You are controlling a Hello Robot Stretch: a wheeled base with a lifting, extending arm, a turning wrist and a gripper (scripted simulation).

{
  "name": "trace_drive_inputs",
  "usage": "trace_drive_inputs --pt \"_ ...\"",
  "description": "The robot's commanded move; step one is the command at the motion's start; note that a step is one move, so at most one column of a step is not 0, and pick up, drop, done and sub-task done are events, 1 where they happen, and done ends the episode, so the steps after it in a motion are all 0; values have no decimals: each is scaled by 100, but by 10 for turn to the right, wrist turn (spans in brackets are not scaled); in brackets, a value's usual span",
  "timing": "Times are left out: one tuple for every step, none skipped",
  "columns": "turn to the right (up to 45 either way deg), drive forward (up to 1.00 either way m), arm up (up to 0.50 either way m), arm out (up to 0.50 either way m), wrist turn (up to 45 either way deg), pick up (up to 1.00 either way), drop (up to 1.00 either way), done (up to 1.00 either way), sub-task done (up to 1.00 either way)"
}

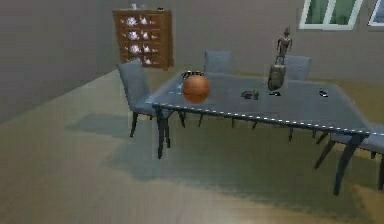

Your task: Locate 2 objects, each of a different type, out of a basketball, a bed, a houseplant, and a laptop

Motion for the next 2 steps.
trace_drive_inputs --pt "0 65 0 0 0 0 0 0 0" --pt "0 0 0 0 0 0 0 0 100"
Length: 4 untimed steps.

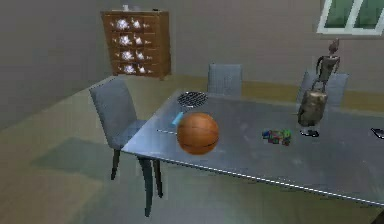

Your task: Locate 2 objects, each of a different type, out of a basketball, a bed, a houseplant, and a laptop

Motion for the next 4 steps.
trace_drive_inputs --pt "450 0 0 0 0 0 0 0 0" --pt "450 0 0 0 0 0 0 0 0" --pt "150 0 0 0 0 0 0 0 0" --pt "0 100 0 0 0 0 0 0 0"
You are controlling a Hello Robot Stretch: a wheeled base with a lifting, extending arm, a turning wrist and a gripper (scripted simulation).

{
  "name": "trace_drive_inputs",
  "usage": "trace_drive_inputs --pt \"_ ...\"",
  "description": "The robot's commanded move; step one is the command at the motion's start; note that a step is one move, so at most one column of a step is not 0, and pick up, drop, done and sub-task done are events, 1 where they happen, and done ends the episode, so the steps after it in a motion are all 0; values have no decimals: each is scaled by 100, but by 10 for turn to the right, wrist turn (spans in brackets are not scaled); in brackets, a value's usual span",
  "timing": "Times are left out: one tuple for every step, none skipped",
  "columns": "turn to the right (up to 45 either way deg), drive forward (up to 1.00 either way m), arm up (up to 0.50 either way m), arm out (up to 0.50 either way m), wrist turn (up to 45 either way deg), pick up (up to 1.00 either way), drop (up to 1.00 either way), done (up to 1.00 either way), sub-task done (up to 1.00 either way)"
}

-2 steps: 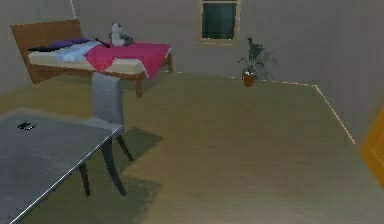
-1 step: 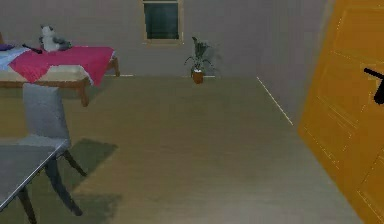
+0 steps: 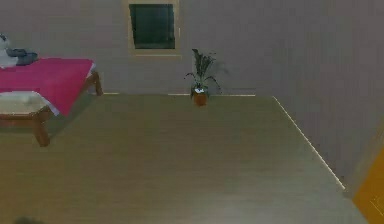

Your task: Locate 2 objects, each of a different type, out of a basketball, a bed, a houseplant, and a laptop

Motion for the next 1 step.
trace_drive_inputs --pt "60 0 0 0 0 0 0 0 0"
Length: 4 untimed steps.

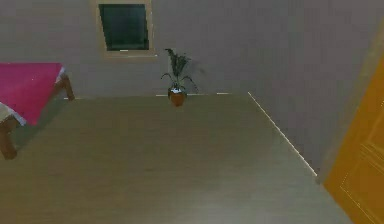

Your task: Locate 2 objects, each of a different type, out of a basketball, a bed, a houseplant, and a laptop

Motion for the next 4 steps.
trace_drive_inputs --pt "0 35 0 0 0 0 0 0 0" --pt "-450 0 0 0 0 0 0 0 0" --pt "-60 0 0 0 0 0 0 0 0" --pt "0 100 0 0 0 0 0 0 0"
